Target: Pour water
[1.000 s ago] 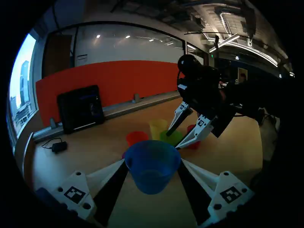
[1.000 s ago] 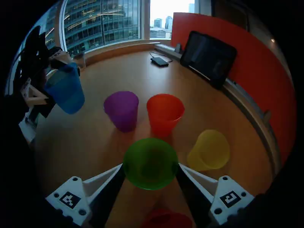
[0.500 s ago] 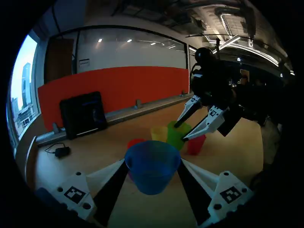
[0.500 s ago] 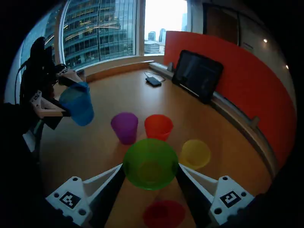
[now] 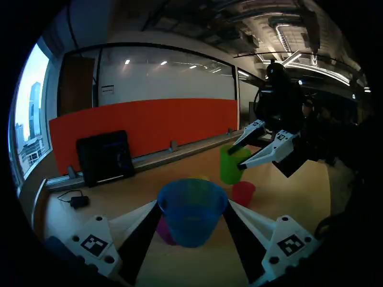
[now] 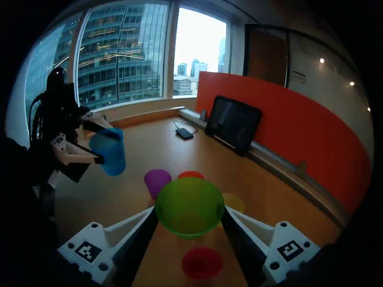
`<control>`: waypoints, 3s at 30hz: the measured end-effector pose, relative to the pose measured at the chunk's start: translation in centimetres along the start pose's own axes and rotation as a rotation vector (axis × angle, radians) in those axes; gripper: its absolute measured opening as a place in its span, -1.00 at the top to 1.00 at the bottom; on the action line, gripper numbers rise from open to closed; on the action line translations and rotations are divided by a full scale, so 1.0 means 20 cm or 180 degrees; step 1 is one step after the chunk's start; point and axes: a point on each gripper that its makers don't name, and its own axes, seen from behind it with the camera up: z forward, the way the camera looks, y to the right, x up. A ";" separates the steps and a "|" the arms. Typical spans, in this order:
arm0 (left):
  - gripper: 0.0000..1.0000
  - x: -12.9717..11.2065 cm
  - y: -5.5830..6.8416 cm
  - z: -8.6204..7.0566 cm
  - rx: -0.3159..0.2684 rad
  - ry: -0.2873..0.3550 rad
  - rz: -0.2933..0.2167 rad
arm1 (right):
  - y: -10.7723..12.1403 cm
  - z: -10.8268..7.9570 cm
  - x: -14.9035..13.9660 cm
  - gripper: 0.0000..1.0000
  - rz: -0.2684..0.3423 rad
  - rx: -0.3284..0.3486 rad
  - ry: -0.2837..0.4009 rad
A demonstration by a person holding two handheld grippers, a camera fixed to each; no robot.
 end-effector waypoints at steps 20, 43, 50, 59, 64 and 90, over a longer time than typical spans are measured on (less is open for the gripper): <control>-0.74 0.20 0.08 0.02 -0.0065 0.0263 0.0029 | 0.01 -0.23 0.27 -0.84 -0.0048 -0.0392 0.0881; -0.74 0.34 0.12 0.05 -0.0149 0.0454 -0.0010 | 0.00 -0.41 0.45 -0.84 -0.0019 -0.0552 0.1467; -0.74 0.35 0.12 0.06 -0.0147 0.0476 -0.0008 | 0.01 -0.43 0.47 -0.84 0.0007 -0.0556 0.1521; -0.74 0.40 0.12 0.06 -0.0134 0.0519 0.0035 | -0.02 -0.42 0.46 -0.84 0.0009 -0.0489 0.1517; -0.74 0.45 0.11 0.07 -0.0110 0.0549 0.0105 | -0.05 -0.41 0.45 -0.84 -0.0016 -0.0434 0.1514; -0.74 0.73 0.13 0.01 0.0010 0.0805 0.0698 | -0.23 -0.33 0.38 -0.84 -0.0043 -0.0137 0.1445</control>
